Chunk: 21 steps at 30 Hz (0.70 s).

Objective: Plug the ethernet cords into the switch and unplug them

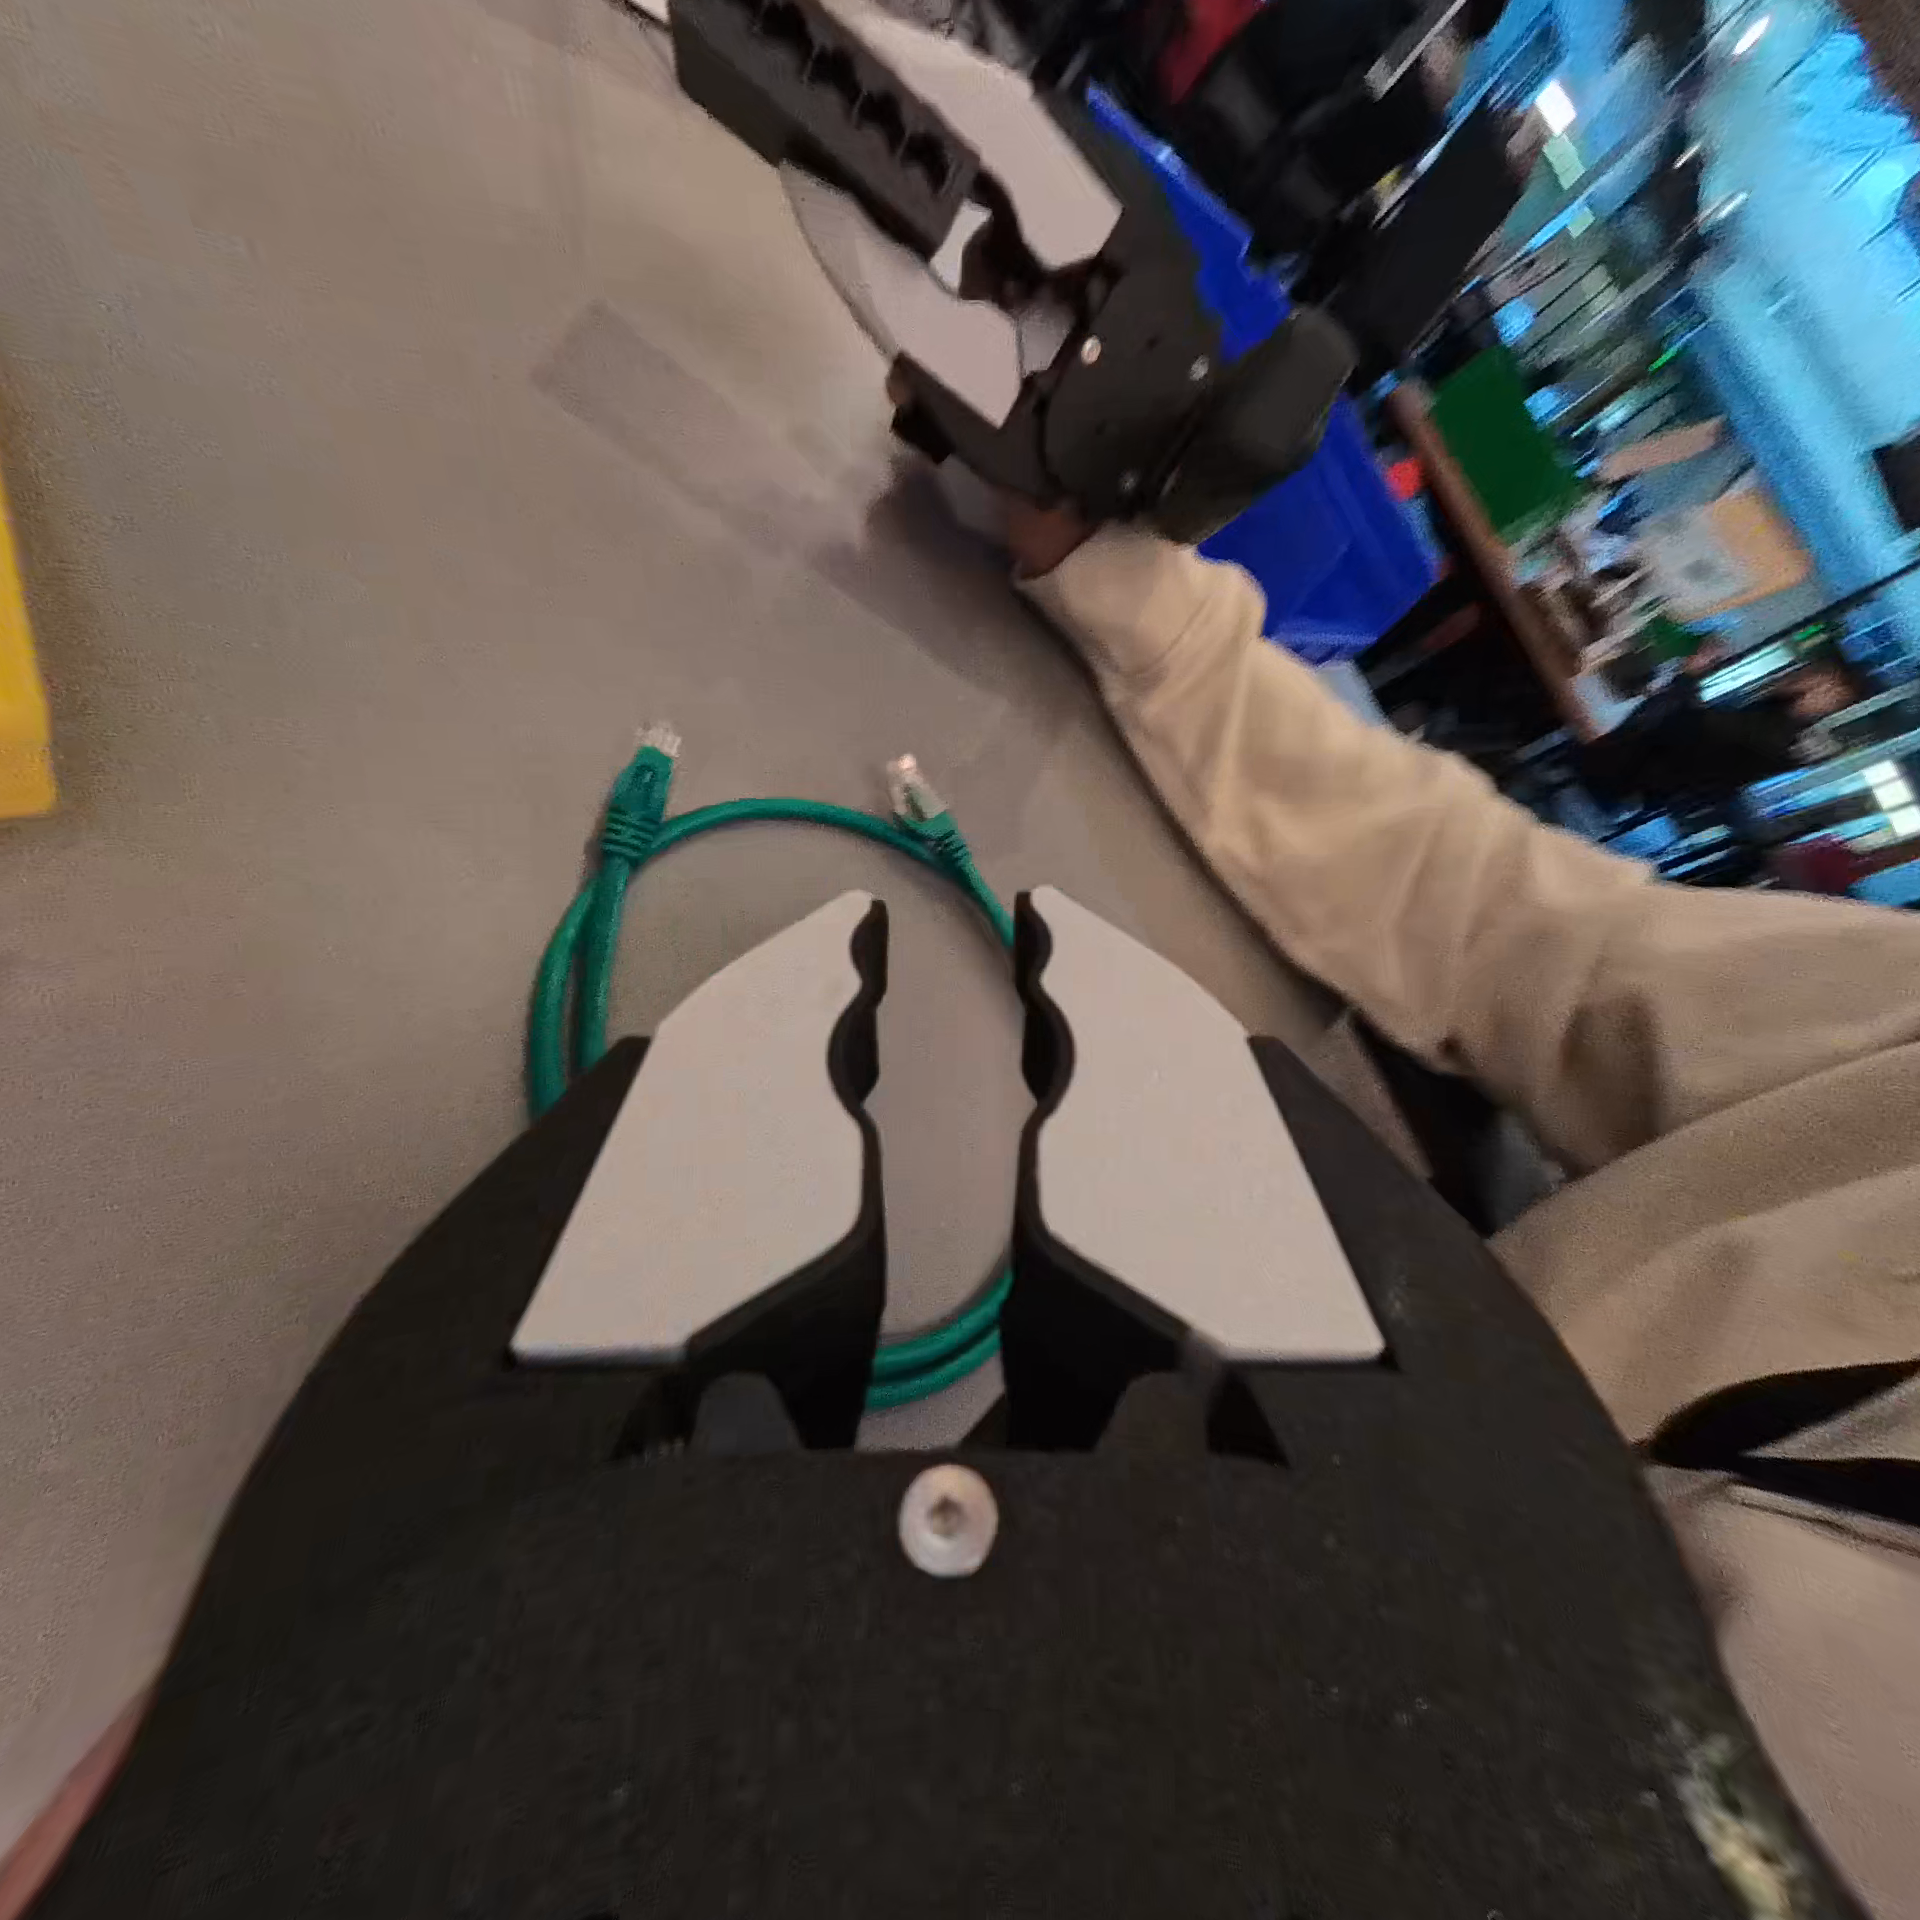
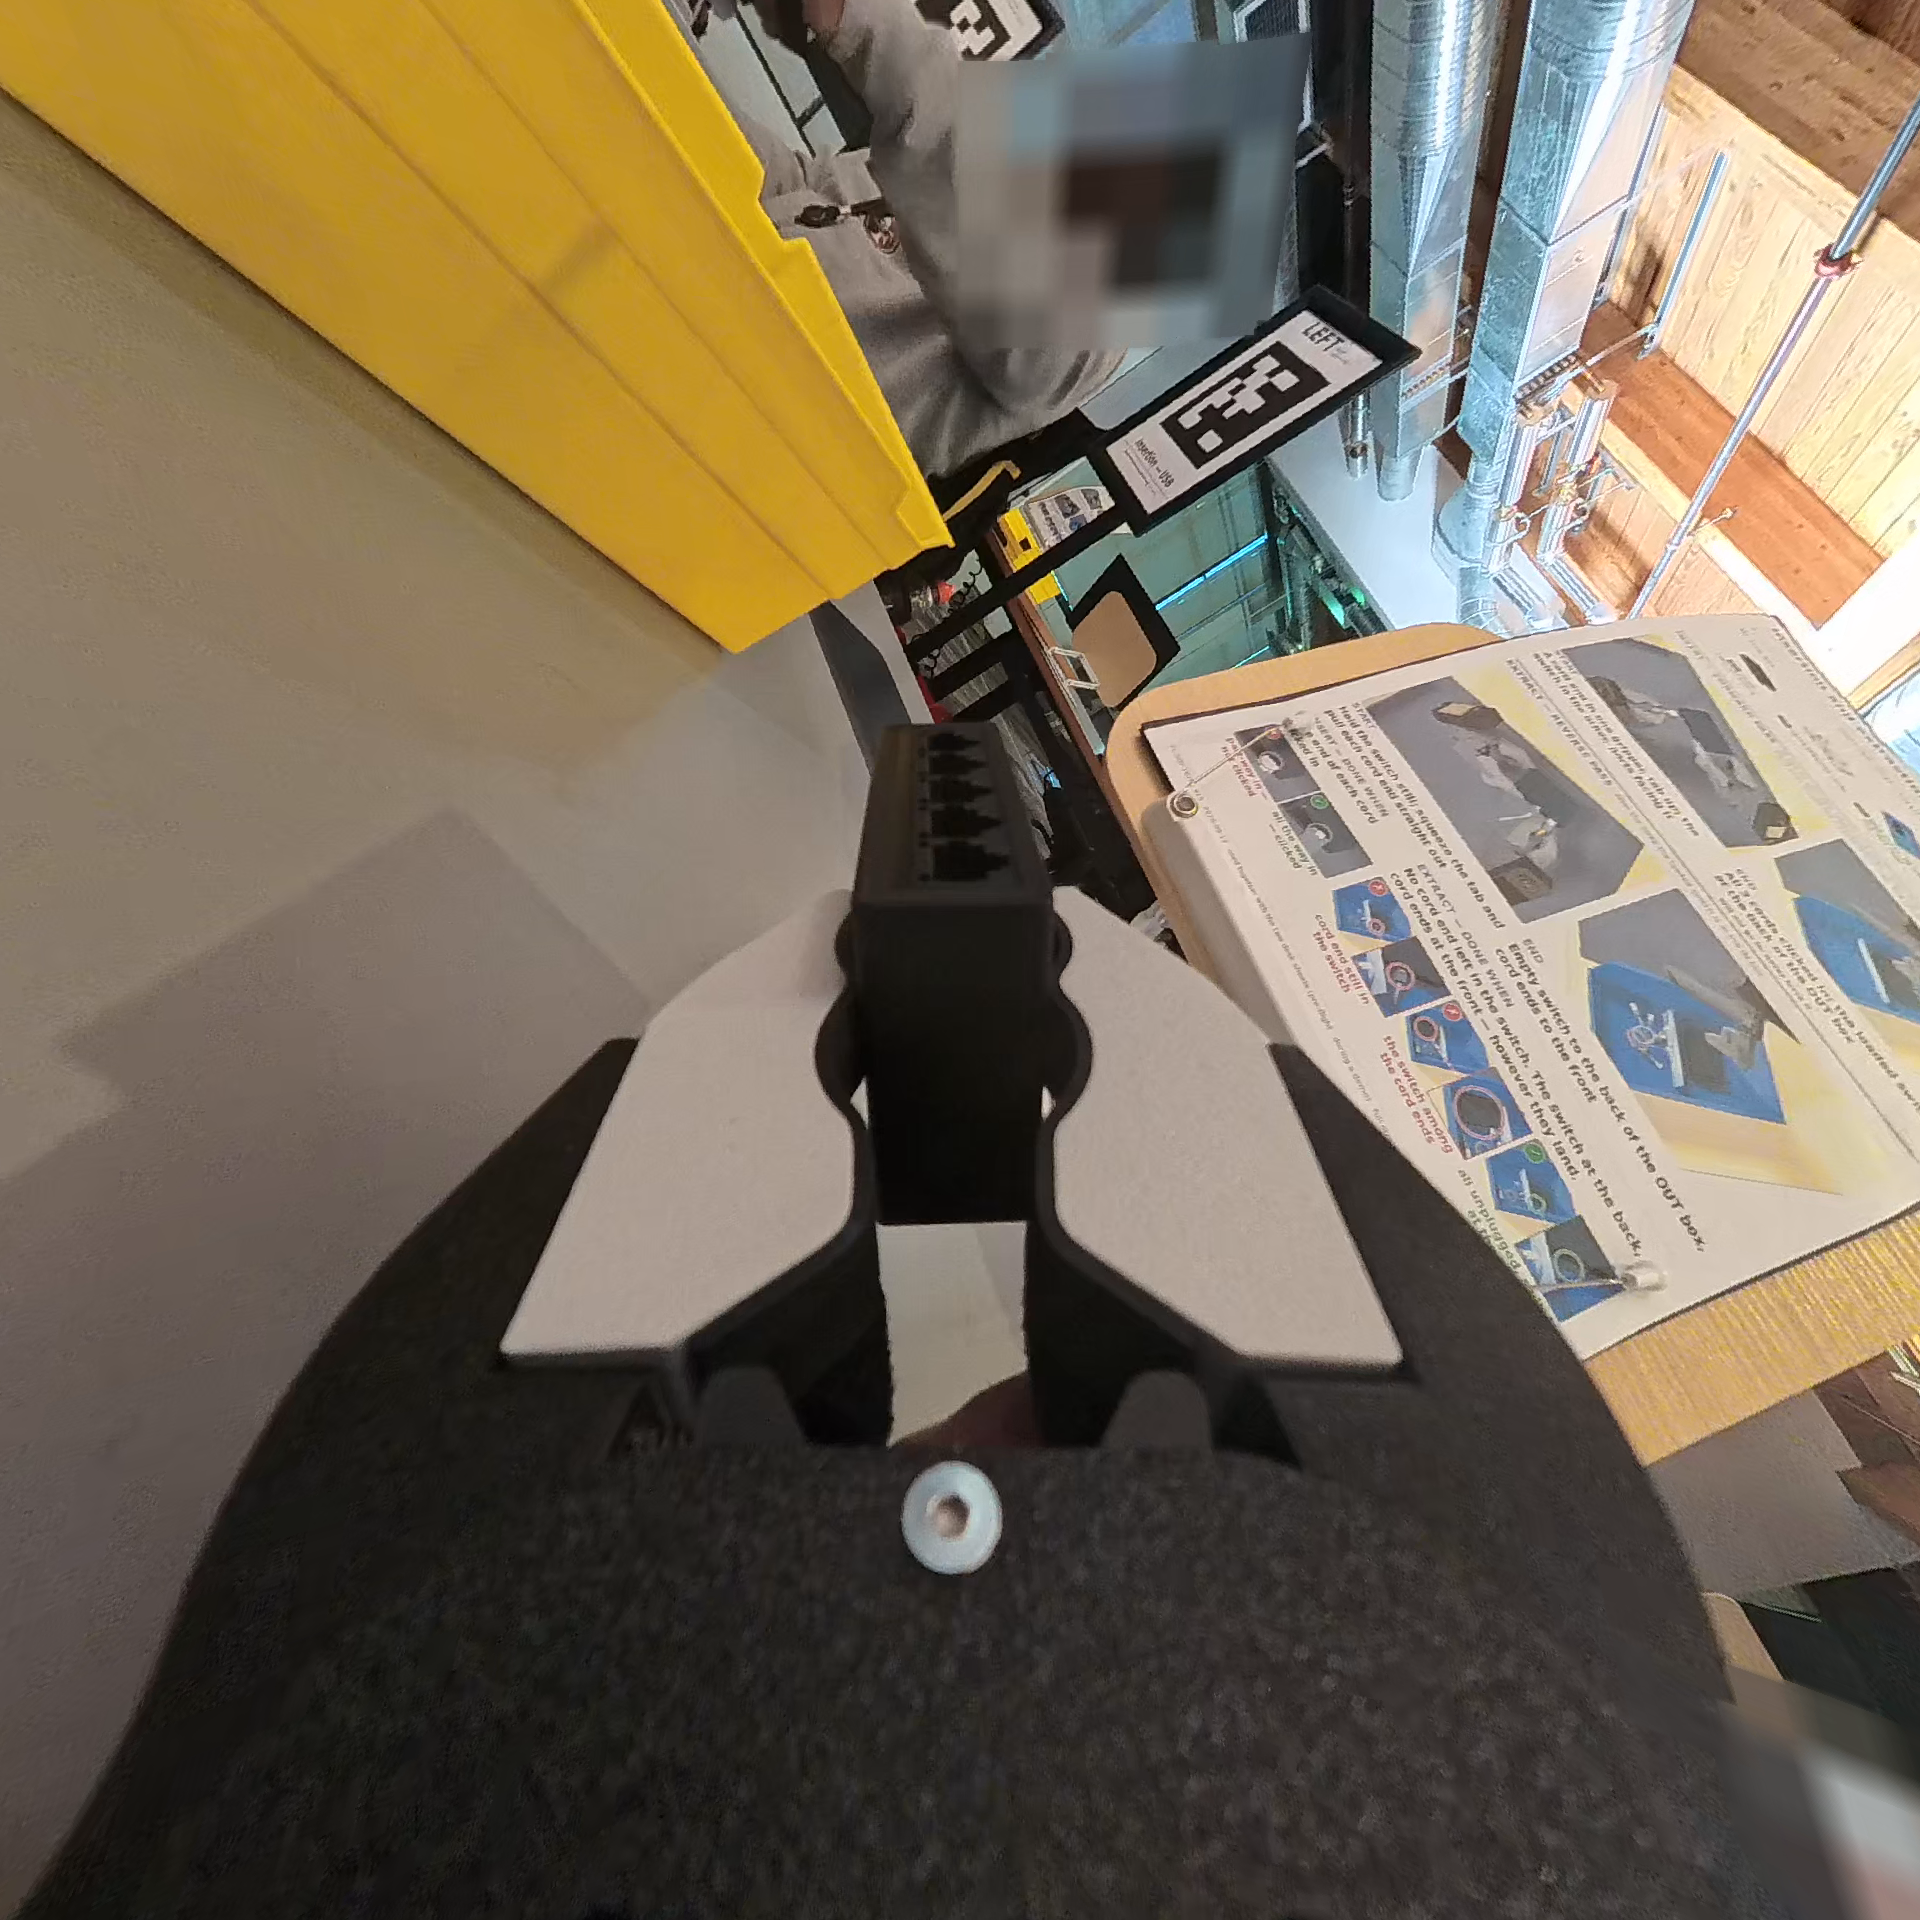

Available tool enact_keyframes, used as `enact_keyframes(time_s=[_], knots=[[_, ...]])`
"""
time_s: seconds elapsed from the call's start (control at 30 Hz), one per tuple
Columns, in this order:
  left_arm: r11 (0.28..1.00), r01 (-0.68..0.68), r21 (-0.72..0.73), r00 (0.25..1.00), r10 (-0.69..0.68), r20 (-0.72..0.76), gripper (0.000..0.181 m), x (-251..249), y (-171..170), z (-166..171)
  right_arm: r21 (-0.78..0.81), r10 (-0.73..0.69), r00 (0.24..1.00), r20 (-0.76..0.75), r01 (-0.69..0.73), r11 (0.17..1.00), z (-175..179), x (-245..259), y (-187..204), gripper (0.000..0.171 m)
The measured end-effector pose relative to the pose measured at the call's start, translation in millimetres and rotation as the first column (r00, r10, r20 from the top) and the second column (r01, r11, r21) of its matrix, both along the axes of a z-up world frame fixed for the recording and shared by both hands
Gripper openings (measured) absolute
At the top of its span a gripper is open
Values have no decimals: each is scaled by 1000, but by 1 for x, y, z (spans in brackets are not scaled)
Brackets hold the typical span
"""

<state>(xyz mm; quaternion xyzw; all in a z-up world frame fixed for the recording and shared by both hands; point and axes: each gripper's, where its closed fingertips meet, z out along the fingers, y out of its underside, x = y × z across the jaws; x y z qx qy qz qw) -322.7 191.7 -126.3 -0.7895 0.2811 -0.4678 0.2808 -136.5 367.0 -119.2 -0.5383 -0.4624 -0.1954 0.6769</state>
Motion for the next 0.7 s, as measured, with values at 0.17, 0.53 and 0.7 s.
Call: enact_keyframes(time_s=[0.17, 0.53, 0.7], knots=[[998, -17, -66, 989, 27, 146, 0, -14, 8, 14, -4, -1, 1000, 7, 1, 1000, -1, 0, 0, 29], [966, -90, 244, 973, 137, -184, 0, -33, 28, -4, -8, 0, 1000, 21, 0, 1000, -4, -1, 1, 29], [982, 44, 185, 930, 27, -368, 36, -19, 11, -46, -10, 0, 1000, 24, 0, 1000, -4, -1, 1, 29]])
